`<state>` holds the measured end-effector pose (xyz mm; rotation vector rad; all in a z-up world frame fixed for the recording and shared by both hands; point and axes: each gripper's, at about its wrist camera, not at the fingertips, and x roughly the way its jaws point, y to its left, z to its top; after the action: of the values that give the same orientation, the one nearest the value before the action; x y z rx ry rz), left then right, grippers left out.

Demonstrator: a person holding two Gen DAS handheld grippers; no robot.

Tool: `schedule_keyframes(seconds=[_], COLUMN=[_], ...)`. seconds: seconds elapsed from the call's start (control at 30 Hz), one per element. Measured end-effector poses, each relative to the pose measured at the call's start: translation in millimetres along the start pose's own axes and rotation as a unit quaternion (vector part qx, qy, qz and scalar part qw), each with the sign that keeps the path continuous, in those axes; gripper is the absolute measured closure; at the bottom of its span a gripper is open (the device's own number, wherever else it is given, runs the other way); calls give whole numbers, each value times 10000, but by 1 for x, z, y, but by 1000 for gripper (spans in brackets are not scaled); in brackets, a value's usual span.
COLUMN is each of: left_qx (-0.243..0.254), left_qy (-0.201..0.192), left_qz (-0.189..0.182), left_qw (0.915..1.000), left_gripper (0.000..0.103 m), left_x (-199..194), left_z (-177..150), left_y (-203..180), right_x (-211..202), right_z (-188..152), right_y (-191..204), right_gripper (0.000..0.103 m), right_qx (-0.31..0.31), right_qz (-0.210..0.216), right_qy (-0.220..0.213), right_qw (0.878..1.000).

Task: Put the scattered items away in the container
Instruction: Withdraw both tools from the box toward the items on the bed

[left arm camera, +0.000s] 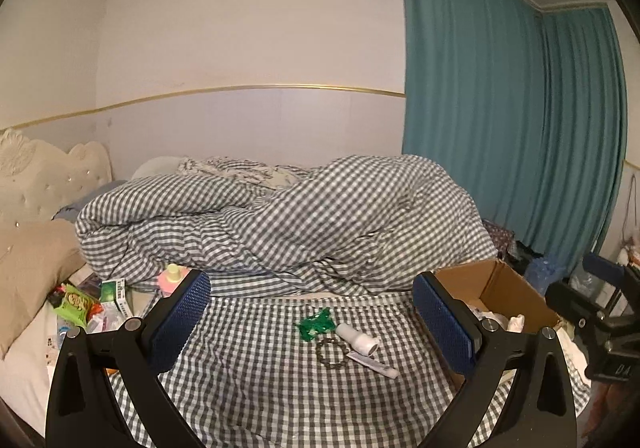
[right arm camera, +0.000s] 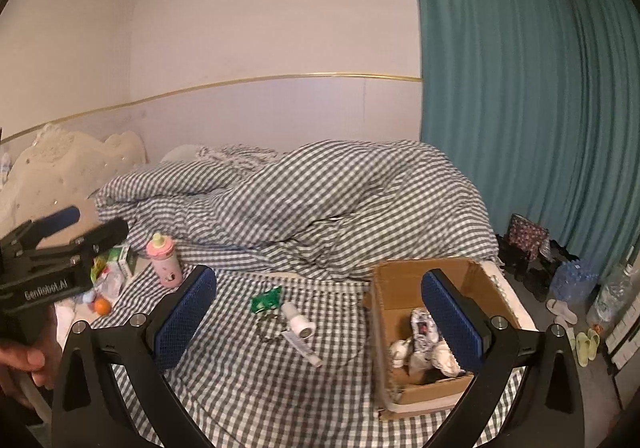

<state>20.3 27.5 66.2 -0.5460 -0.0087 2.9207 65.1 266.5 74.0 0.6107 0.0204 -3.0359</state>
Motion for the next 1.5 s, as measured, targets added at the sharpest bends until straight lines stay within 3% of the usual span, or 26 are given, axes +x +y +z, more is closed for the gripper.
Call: schedule_keyframes(seconds=[0.53, 1.5], left_qx=[-165, -246], left_qy=[262, 1407], left_qz=[171, 163], left_qw=[9994, 9896], left_gripper=[0, 0], left_x=[28, 173], left_z=[-12, -73], left_y=[34, 40], right_x=[31, 162], right_z=[-7, -58], right_y=[30, 31], right_gripper=[0, 0], right_qx=[-232, -457], right_qz=[304, 677], right_qy=[224, 1164], right_qw=[9990, 9898])
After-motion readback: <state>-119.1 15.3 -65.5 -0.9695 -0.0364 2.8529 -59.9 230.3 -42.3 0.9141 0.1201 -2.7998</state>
